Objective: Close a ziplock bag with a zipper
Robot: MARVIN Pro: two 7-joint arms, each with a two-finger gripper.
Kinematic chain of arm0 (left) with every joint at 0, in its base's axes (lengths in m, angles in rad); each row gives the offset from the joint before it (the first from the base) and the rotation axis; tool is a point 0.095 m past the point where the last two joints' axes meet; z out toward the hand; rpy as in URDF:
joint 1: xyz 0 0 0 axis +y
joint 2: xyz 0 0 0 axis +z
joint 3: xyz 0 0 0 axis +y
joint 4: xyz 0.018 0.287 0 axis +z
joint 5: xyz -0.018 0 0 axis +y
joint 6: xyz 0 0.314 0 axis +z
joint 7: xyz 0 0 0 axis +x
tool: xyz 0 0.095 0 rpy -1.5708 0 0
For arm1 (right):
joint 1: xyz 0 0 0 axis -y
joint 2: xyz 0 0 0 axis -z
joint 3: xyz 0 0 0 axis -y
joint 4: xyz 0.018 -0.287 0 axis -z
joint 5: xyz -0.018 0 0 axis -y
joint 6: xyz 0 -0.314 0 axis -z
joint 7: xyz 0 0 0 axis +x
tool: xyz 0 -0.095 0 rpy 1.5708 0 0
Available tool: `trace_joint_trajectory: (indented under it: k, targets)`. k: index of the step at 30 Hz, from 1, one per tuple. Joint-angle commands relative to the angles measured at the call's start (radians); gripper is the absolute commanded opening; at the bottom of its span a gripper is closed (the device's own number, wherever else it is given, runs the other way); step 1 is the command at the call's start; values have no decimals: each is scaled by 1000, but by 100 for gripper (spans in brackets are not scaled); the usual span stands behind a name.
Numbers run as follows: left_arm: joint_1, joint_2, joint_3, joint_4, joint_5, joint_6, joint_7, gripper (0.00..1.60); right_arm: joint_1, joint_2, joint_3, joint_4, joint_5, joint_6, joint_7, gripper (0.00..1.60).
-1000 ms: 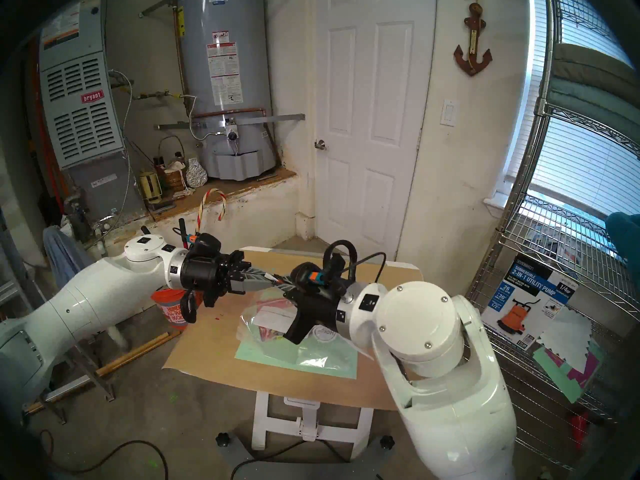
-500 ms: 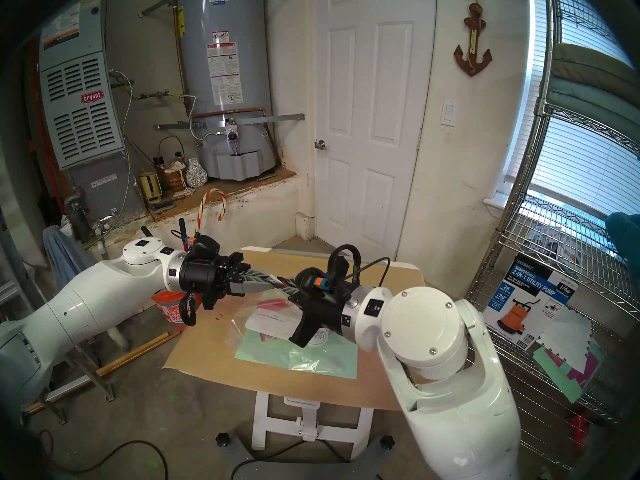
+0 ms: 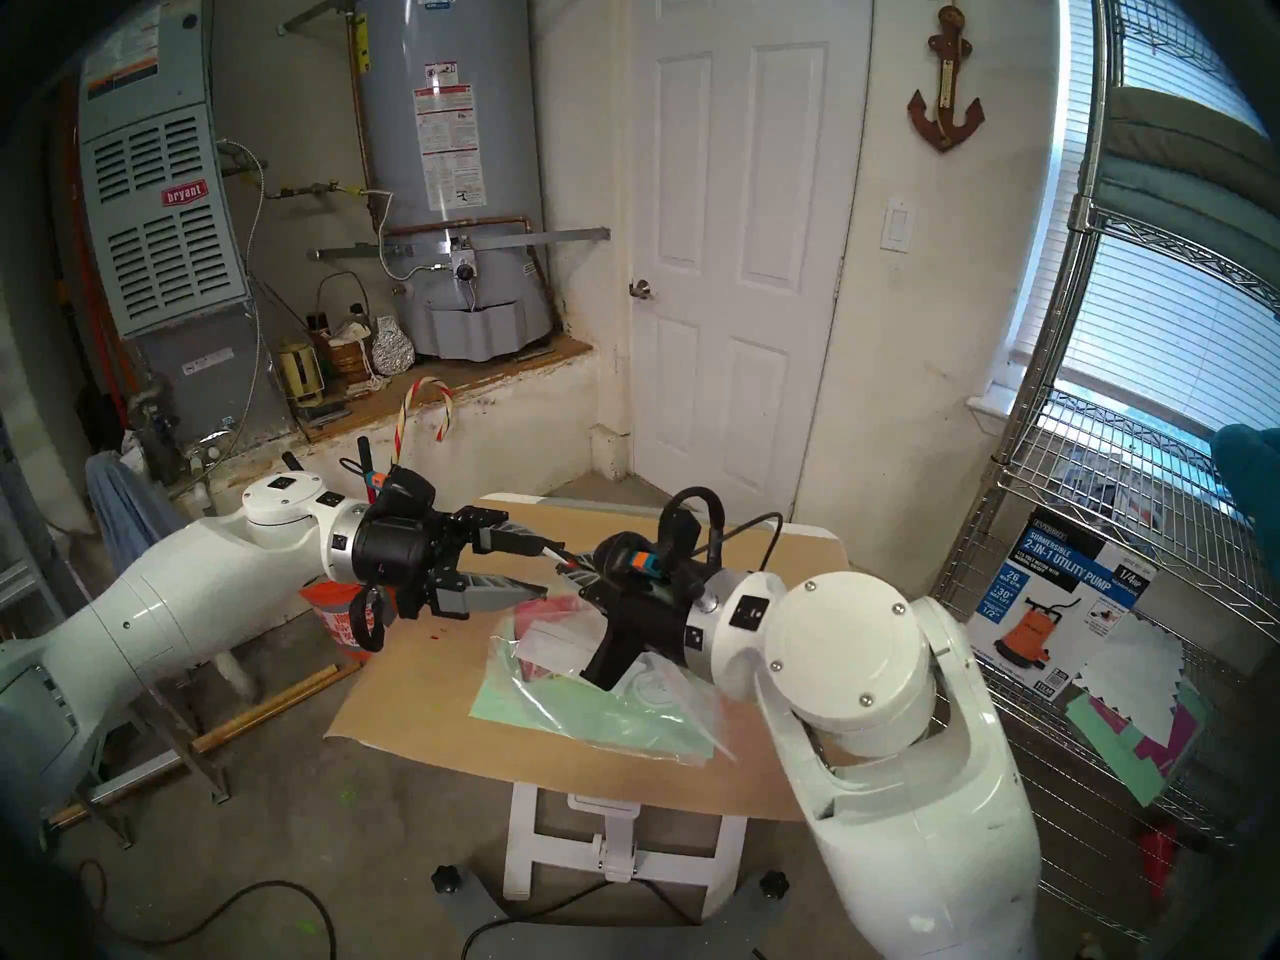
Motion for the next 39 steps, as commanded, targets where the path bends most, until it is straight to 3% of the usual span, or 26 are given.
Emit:
trace_joint_trajectory:
  k: [1,7,14,18,19,23,24,30,32,33,39]
  targets:
    - [-19,0,-36,9,-41,-11,-19,105,7,-9,-3,-18,5,-5,-2,0]
    - [-28,-14,-35,22,-30,-13,-22,82,5,-10,-3,-24,10,-3,0,0]
    - [-31,-22,-28,31,-25,-8,-26,76,11,-12,-3,-27,13,3,-1,0]
    - [-32,-25,-27,35,-24,-8,-28,82,13,-11,-3,-26,14,4,0,0]
    - [-33,-29,-27,40,-26,-7,-33,96,14,-10,-4,-25,14,4,0,0]
    - [-38,-34,-21,44,-17,-2,-36,124,18,-16,-13,-23,13,6,-4,0]
    - [-38,-35,-21,44,-18,-1,-36,122,19,-16,-14,-23,13,6,-4,0]
    - [-36,-35,-23,45,-16,-1,-35,101,24,-17,-16,-20,13,9,-4,0]
    - [-36,-36,-23,46,-16,0,-36,86,27,-17,-17,-18,14,10,-4,0]
    - [-38,-37,-22,47,-16,4,-38,64,28,-18,-18,-17,15,10,-4,0]
    - [-38,-38,-23,48,-15,9,-38,55,31,-18,-19,-17,15,14,-6,0]
